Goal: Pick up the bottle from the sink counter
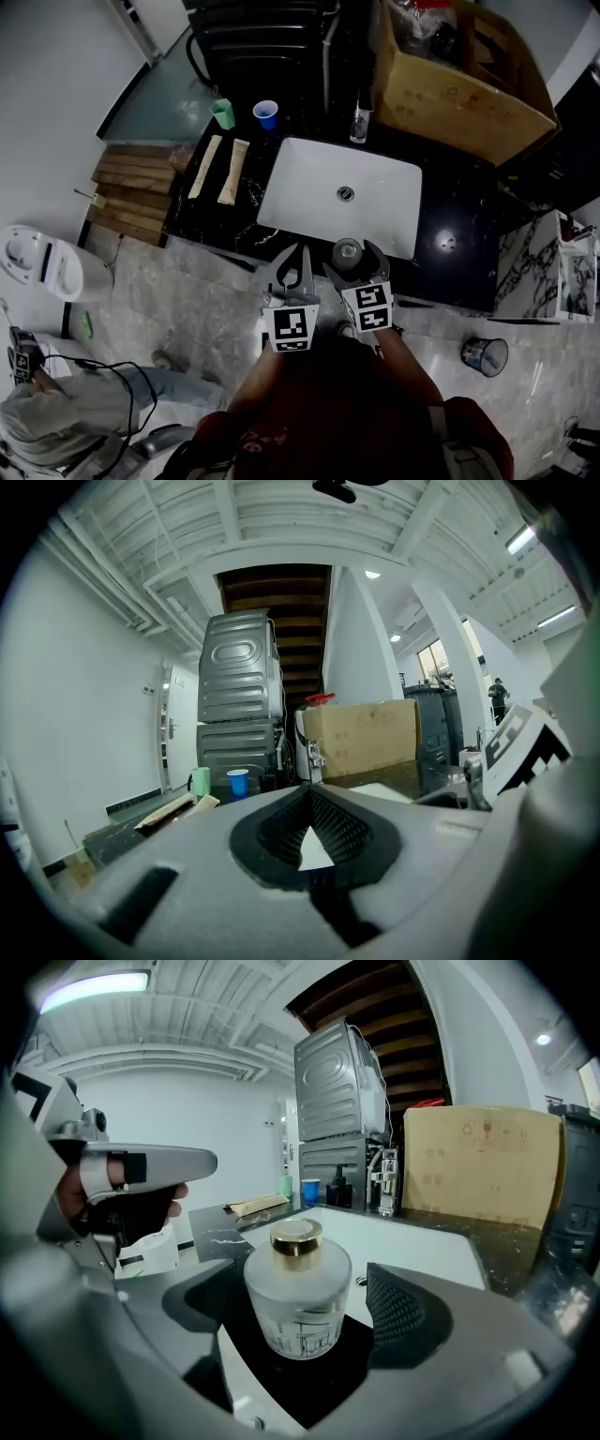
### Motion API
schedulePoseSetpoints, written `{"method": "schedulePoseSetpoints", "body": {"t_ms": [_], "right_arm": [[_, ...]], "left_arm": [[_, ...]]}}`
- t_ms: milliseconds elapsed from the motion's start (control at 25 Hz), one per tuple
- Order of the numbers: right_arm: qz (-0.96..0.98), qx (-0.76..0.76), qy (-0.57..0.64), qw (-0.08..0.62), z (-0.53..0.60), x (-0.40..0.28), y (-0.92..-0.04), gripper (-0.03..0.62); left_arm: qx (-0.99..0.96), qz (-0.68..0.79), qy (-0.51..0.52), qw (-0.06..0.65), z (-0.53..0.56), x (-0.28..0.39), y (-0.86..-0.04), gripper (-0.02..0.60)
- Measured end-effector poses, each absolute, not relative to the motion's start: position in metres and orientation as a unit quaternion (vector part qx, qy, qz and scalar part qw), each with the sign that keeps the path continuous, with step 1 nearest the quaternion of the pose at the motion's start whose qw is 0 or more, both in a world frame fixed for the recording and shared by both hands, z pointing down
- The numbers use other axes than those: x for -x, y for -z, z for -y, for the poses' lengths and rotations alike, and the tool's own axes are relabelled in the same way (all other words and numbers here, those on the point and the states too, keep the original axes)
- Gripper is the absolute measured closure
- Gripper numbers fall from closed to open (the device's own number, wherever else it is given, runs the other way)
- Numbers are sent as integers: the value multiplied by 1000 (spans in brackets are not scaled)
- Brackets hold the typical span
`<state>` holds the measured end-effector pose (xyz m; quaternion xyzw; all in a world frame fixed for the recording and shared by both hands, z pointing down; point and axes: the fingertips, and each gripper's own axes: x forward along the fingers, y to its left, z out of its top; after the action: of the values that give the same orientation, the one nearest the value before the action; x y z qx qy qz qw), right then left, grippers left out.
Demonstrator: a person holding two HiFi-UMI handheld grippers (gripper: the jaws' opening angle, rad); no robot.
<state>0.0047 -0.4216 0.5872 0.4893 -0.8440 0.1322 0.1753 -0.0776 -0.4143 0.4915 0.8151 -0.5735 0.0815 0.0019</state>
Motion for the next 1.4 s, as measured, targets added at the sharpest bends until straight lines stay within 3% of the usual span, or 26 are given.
{"method": "schedulePoseSetpoints", "body": {"t_ms": [560, 800, 1400], "right_arm": [[840, -490, -130, 194, 432, 5, -601, 167], [837, -500, -118, 191, 436, 2, -599, 253], [837, -499, -115, 191, 436, 3, -598, 256]], "left_arm": [[-813, 576, -89, 6, 410, 80, -498, 578], [-814, 574, -91, 5, 411, 78, -499, 578], [-817, 569, -94, 4, 417, 73, -498, 578]]}}
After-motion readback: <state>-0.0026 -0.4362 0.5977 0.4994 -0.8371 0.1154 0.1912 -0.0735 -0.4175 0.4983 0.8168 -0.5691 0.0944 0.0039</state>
